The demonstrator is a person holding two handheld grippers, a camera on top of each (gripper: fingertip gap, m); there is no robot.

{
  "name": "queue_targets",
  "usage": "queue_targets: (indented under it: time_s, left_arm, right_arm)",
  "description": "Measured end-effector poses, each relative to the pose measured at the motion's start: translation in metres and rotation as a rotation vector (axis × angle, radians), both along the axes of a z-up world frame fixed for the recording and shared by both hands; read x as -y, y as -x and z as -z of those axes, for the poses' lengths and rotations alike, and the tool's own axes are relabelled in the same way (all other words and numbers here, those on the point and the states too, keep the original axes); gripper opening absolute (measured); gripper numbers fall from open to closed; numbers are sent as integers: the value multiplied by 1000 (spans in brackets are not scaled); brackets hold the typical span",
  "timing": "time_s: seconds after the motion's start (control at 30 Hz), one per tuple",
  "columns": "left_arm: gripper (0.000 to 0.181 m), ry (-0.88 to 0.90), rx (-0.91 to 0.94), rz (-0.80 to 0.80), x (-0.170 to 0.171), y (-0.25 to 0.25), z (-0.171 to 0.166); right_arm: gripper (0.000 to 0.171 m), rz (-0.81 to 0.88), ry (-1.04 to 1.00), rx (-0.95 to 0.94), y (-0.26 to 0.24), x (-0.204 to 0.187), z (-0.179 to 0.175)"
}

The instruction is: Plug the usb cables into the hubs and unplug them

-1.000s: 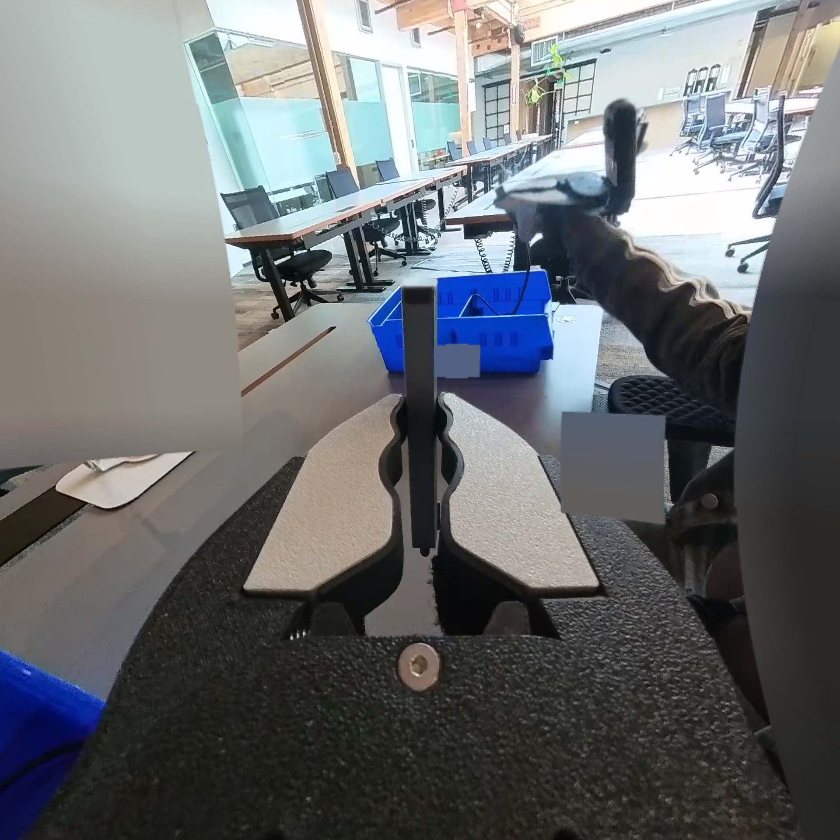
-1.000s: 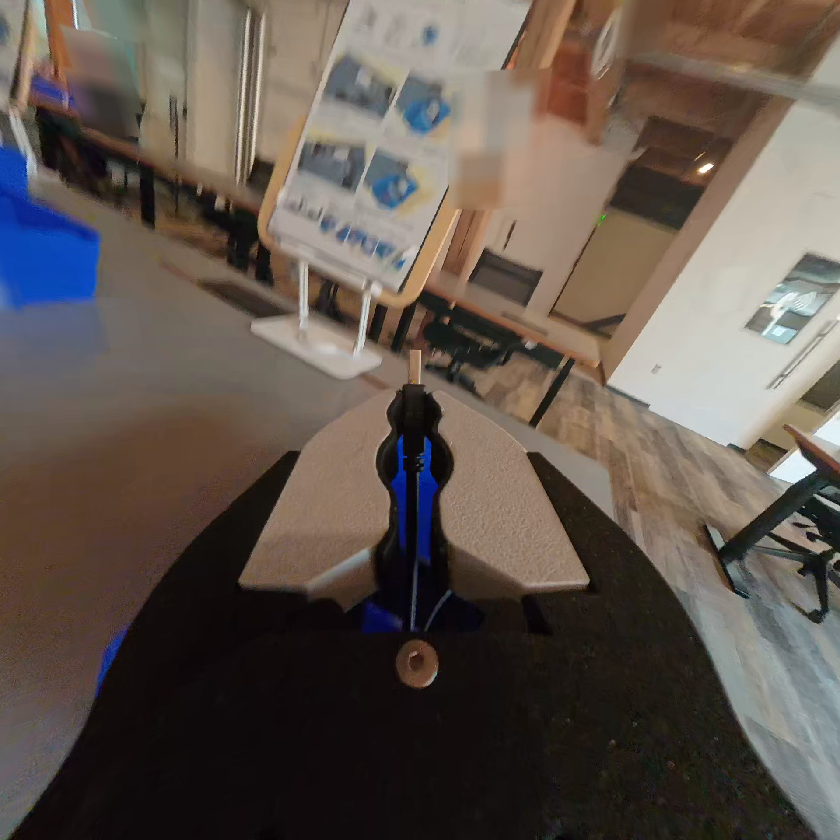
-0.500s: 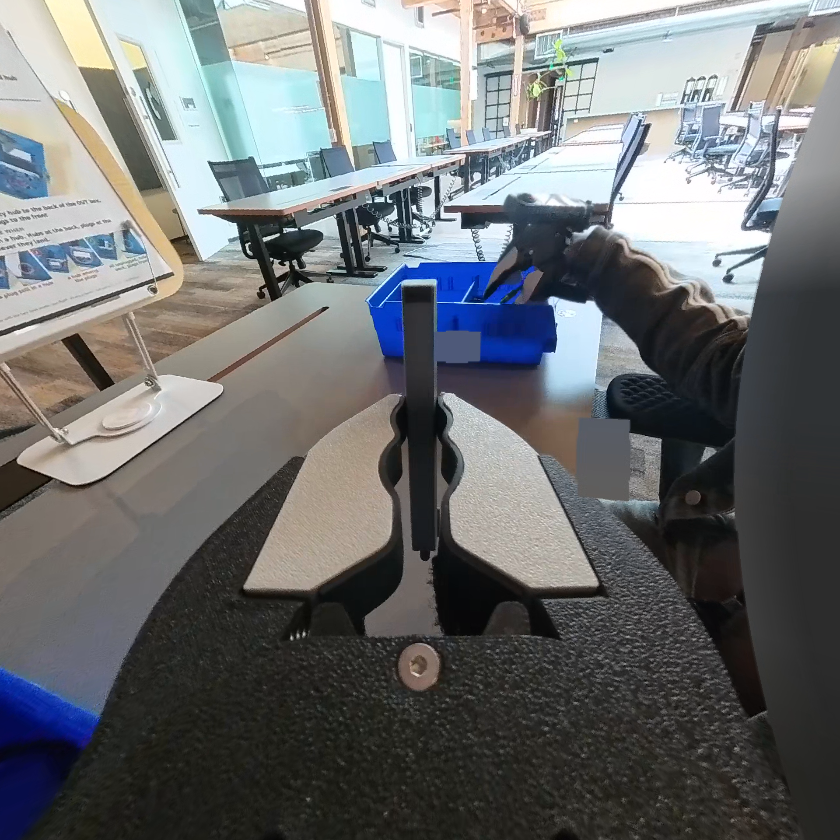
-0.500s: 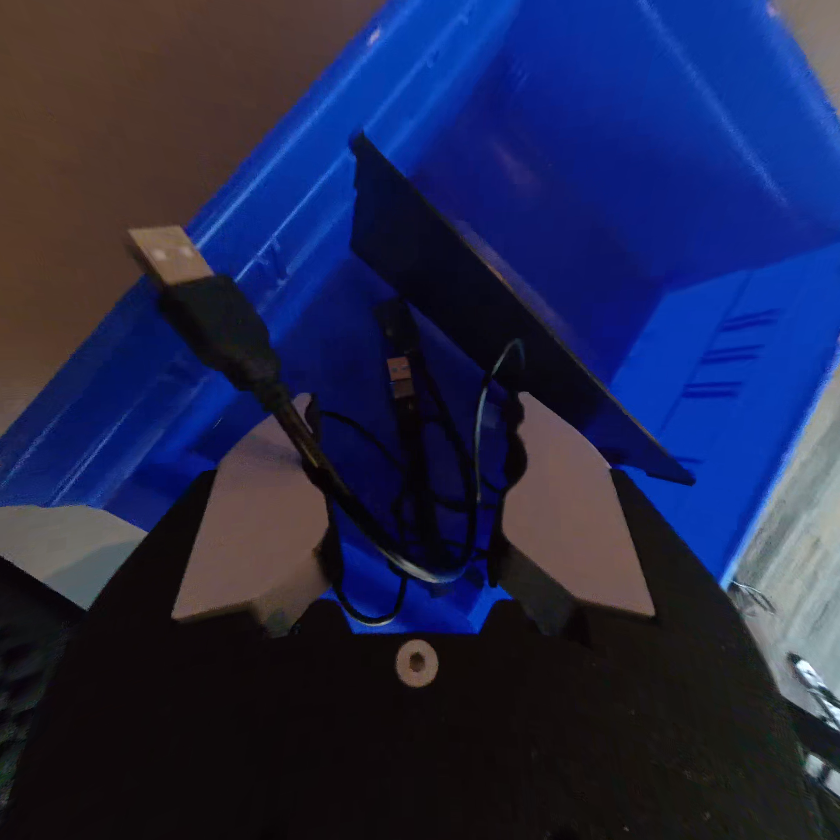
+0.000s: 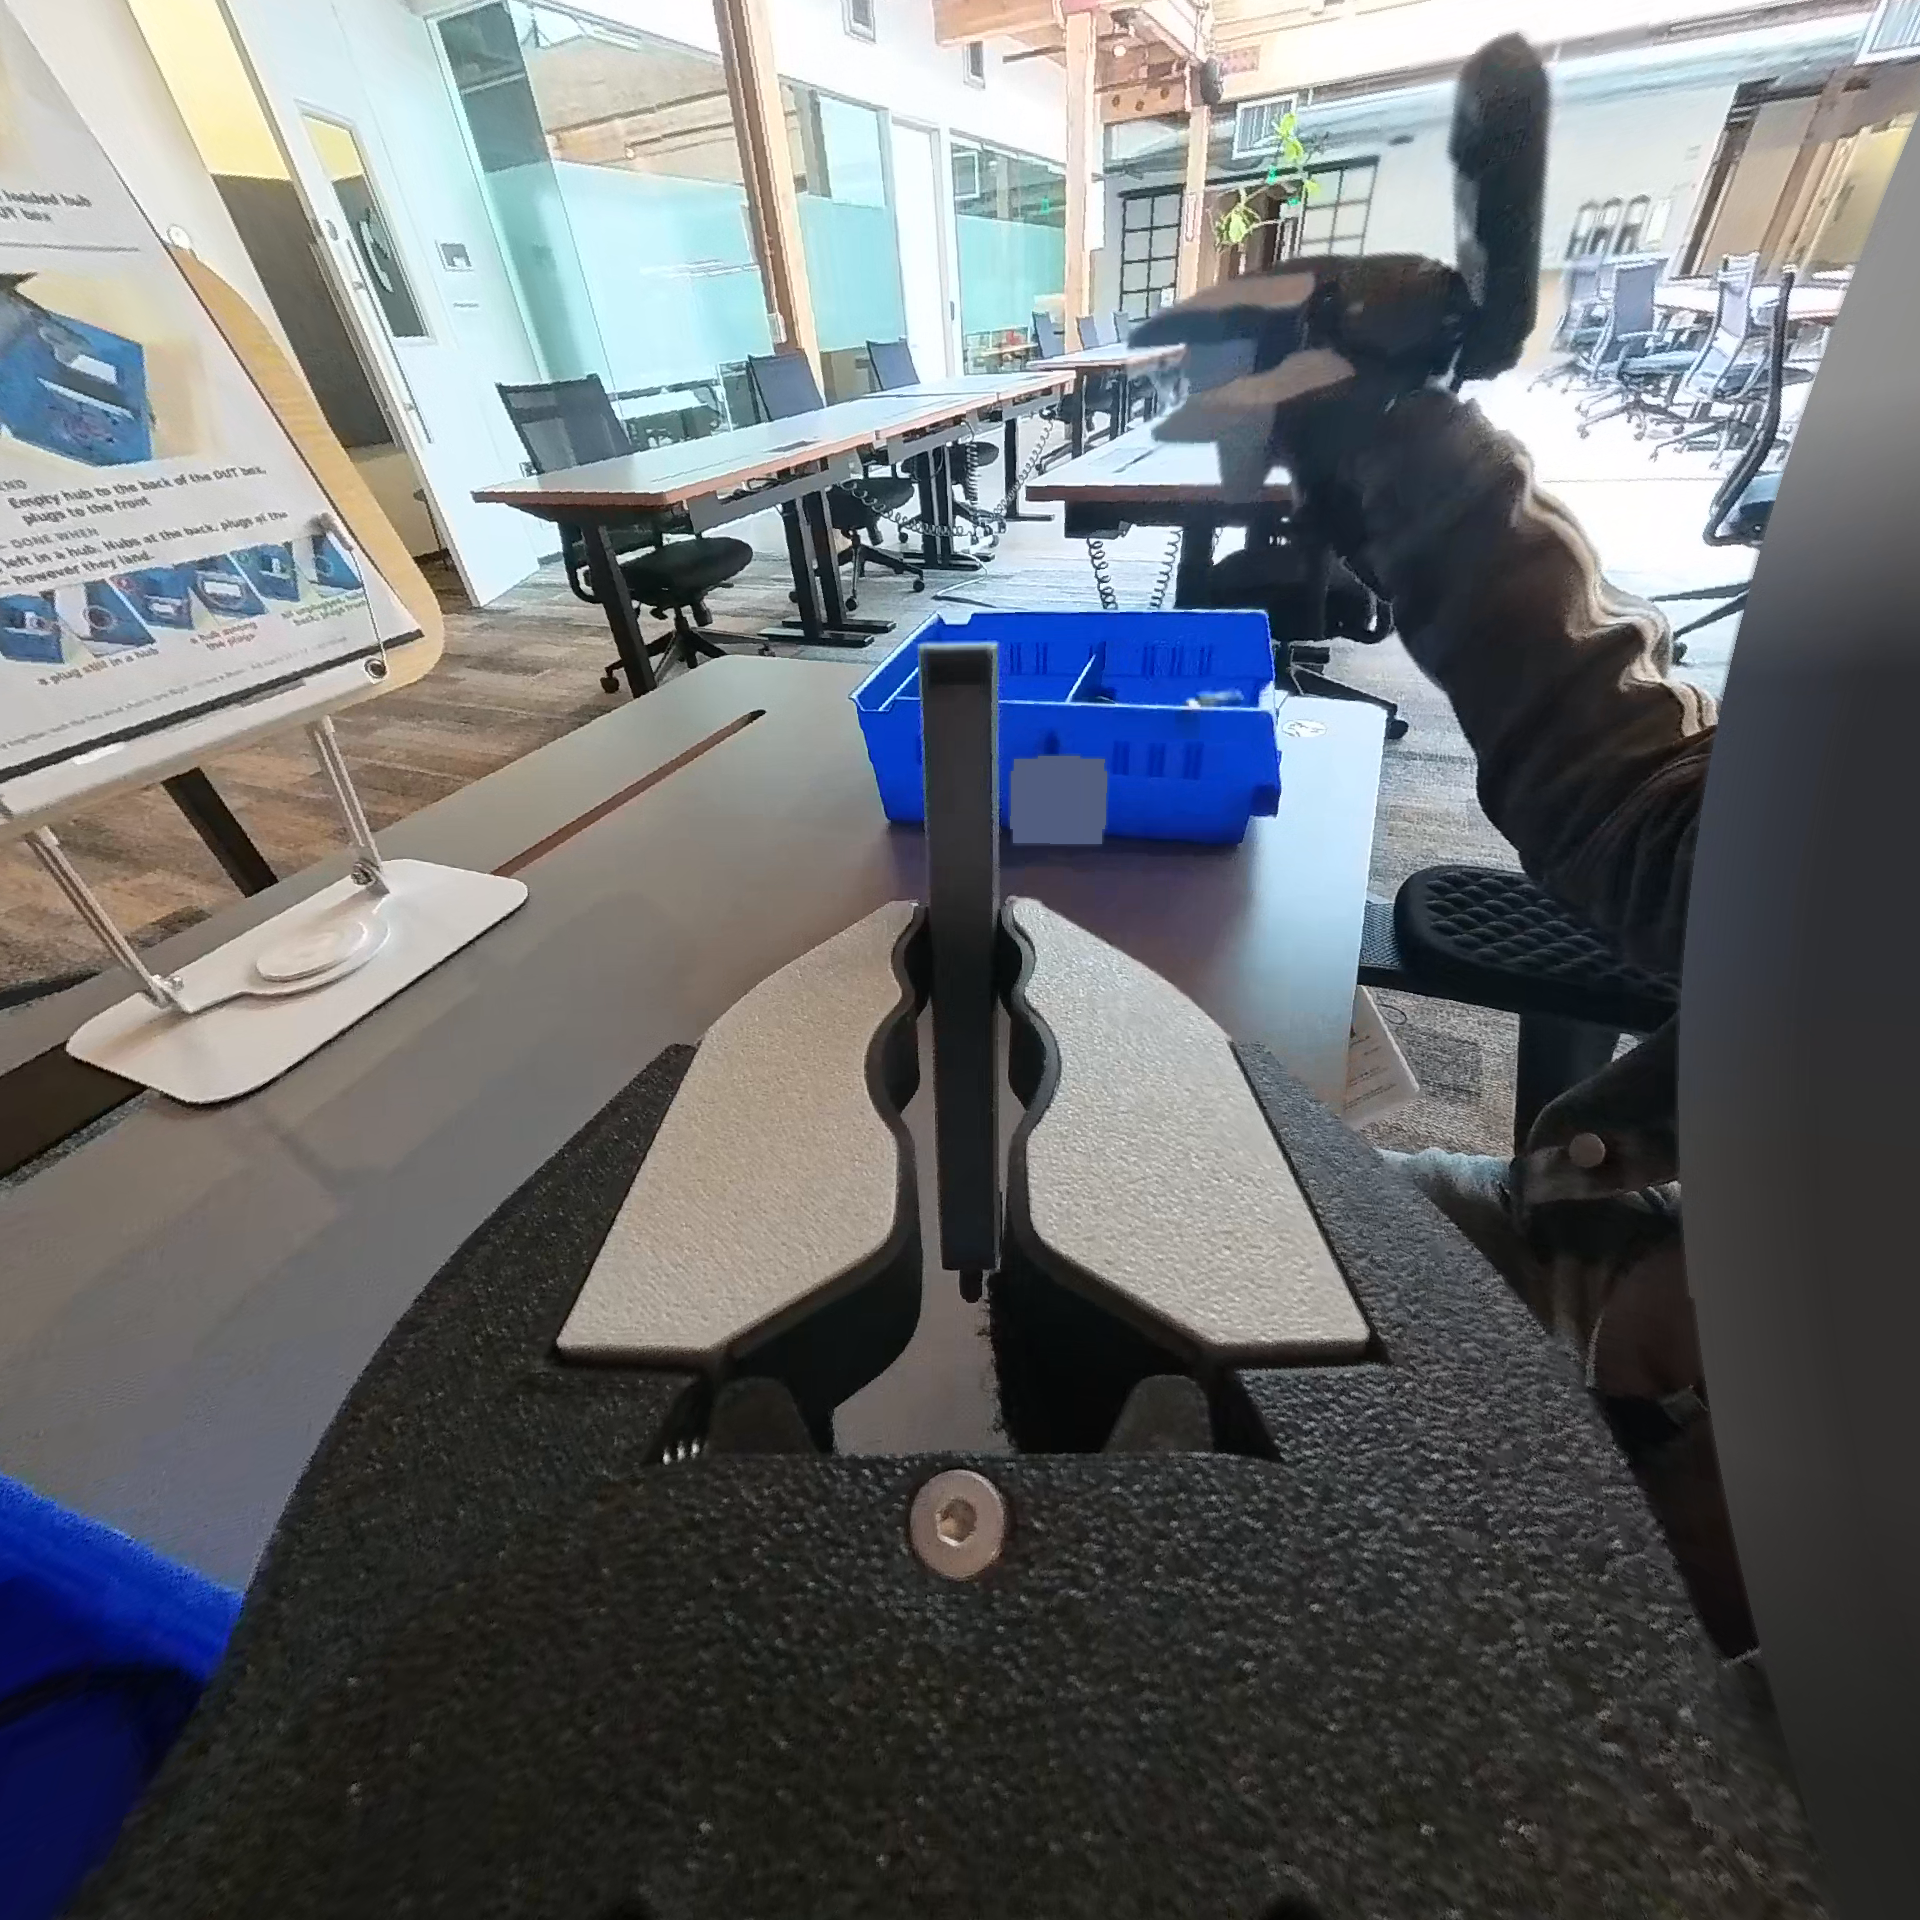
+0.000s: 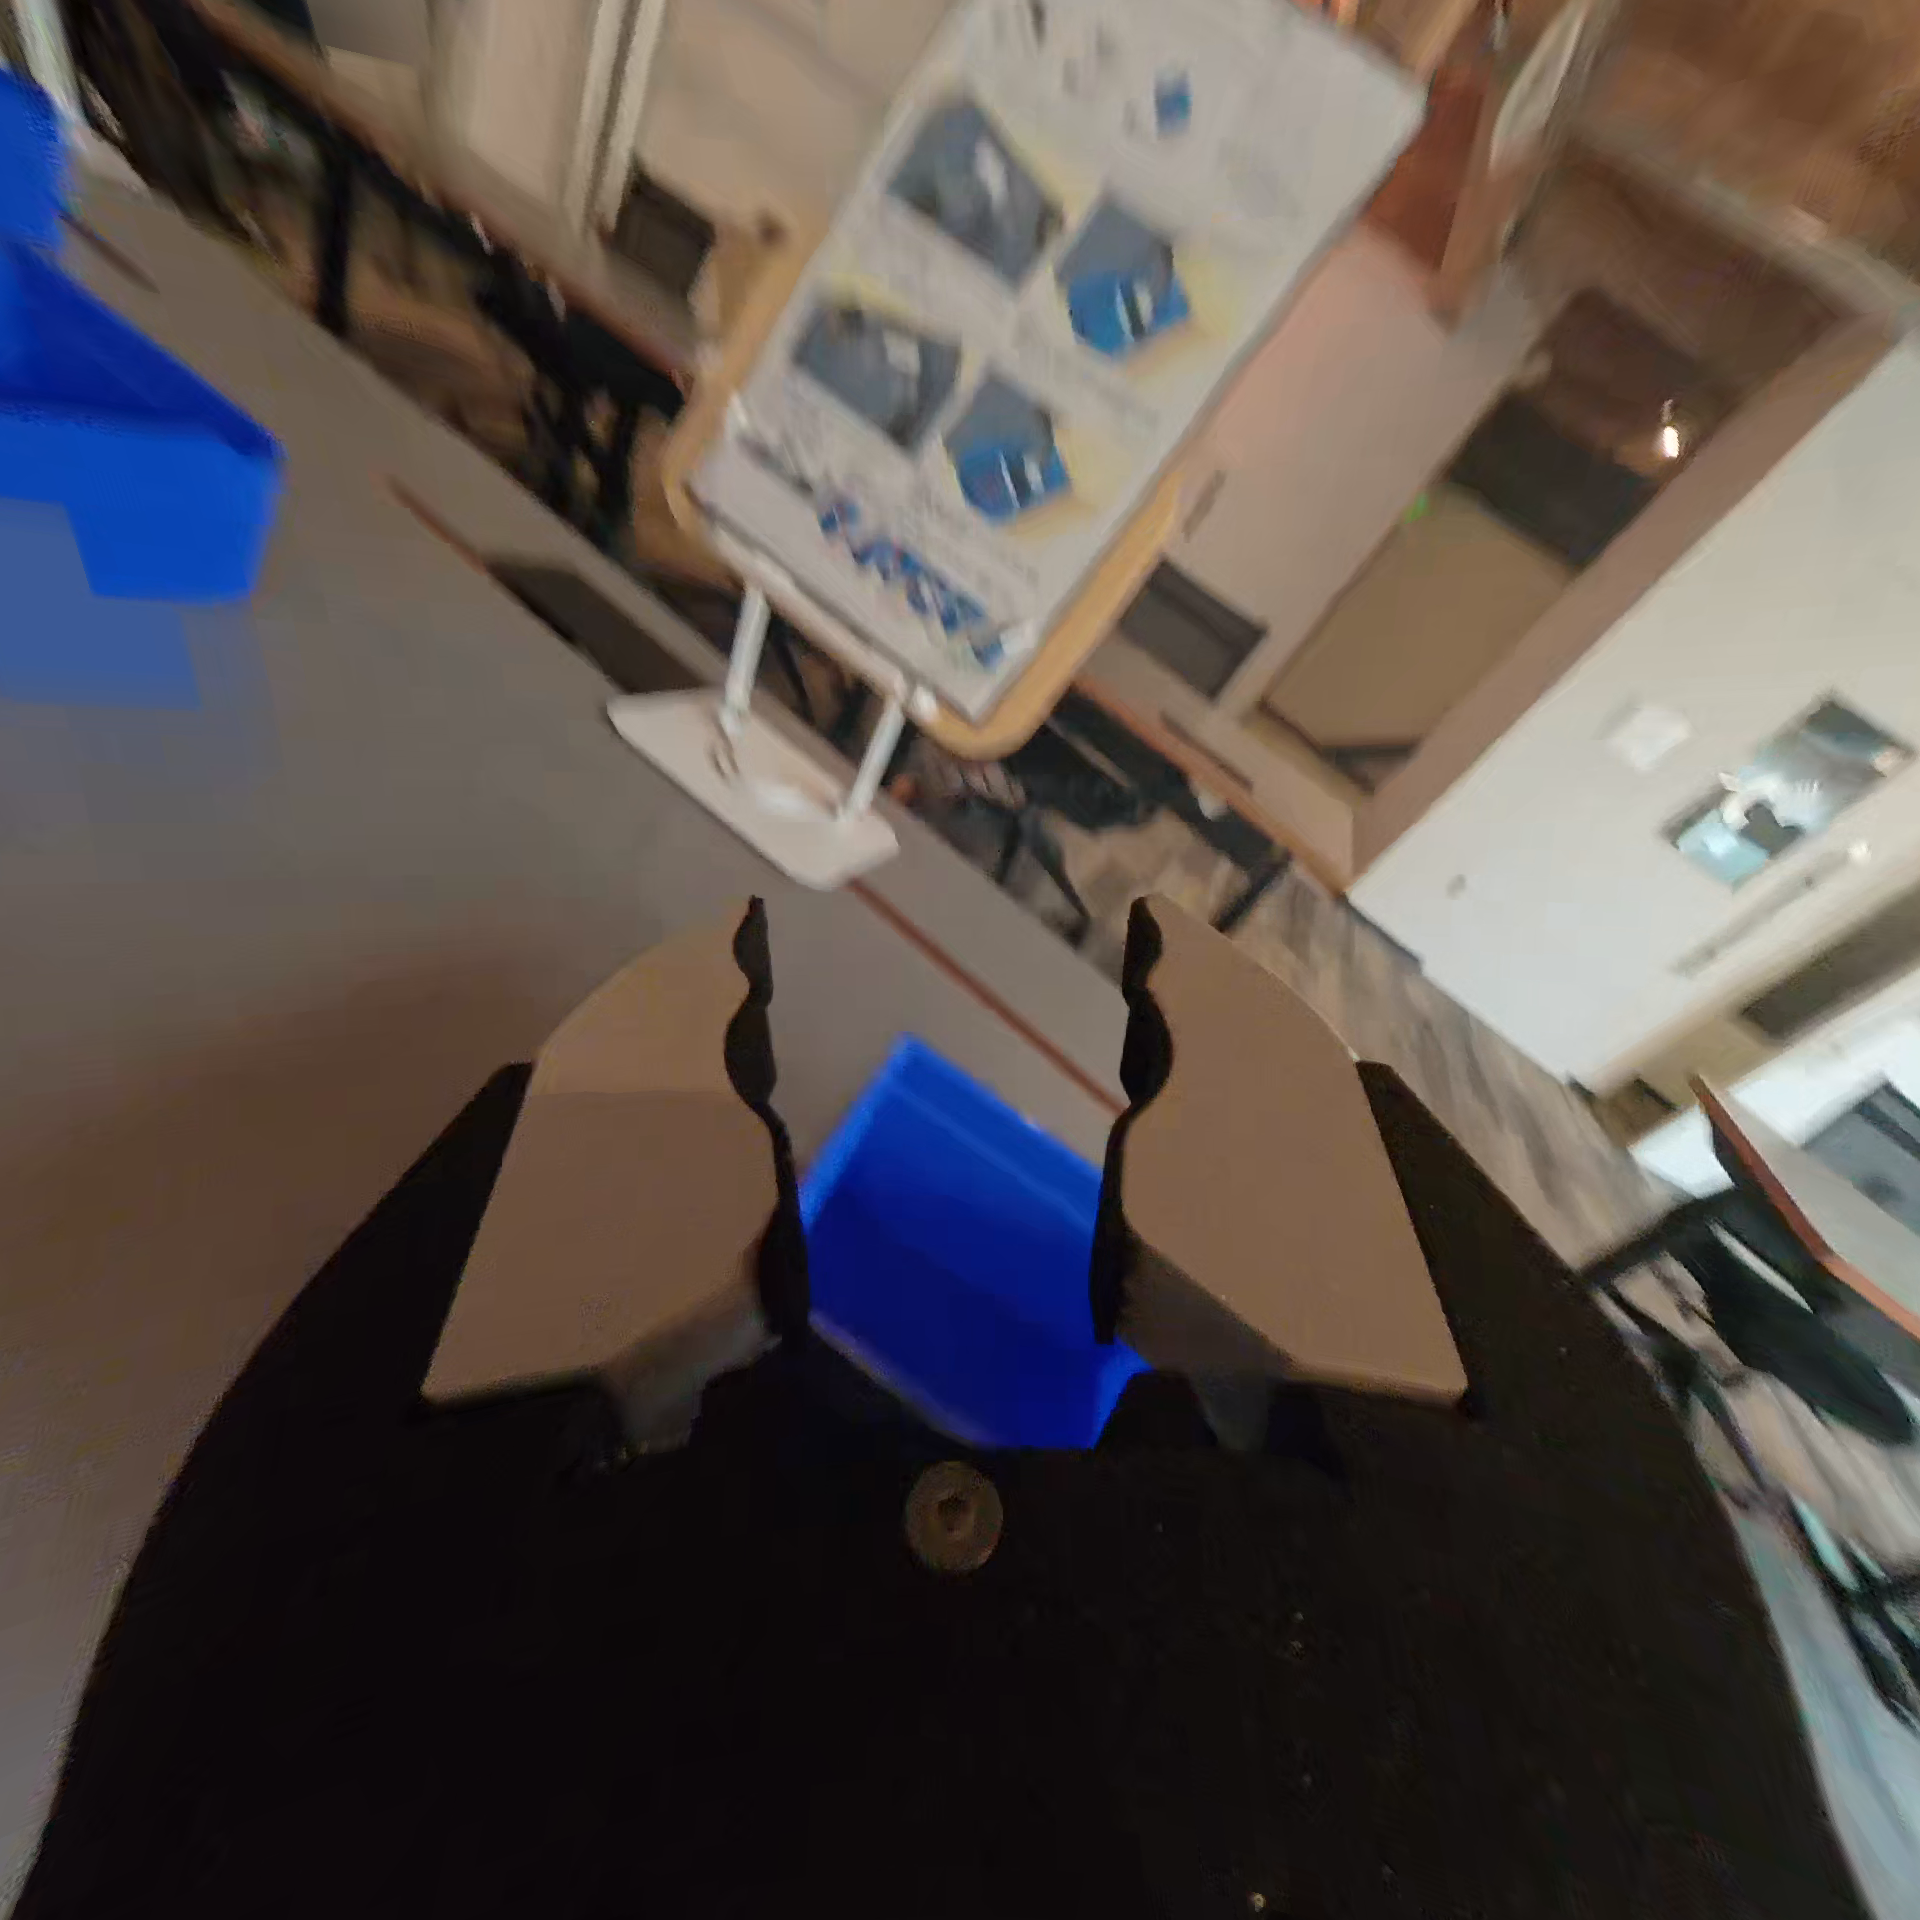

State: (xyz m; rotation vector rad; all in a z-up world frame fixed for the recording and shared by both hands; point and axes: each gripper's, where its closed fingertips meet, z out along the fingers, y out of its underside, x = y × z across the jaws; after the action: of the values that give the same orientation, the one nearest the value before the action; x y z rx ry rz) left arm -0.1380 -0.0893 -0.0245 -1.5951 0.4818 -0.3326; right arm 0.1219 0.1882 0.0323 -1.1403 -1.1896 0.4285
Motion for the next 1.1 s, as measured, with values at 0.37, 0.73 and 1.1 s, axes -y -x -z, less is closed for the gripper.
queue_targets:
  time_s: [0.37, 0.73, 1.1]
  left_arm:
    - [12, -6, -17, 49, 1, -16, -1]
    - [12, 57, -76, 187, -5, -55, 20]
    - [17, 58, -30, 176, -25, -68, 30]
  right_arm:
    - [64, -888, 163, -29, 135, 211, -6]
    - [57, -1088, 275, 175, 218, 290, 59]
    - [11, -987, 242, 142, 205, 271, 62]
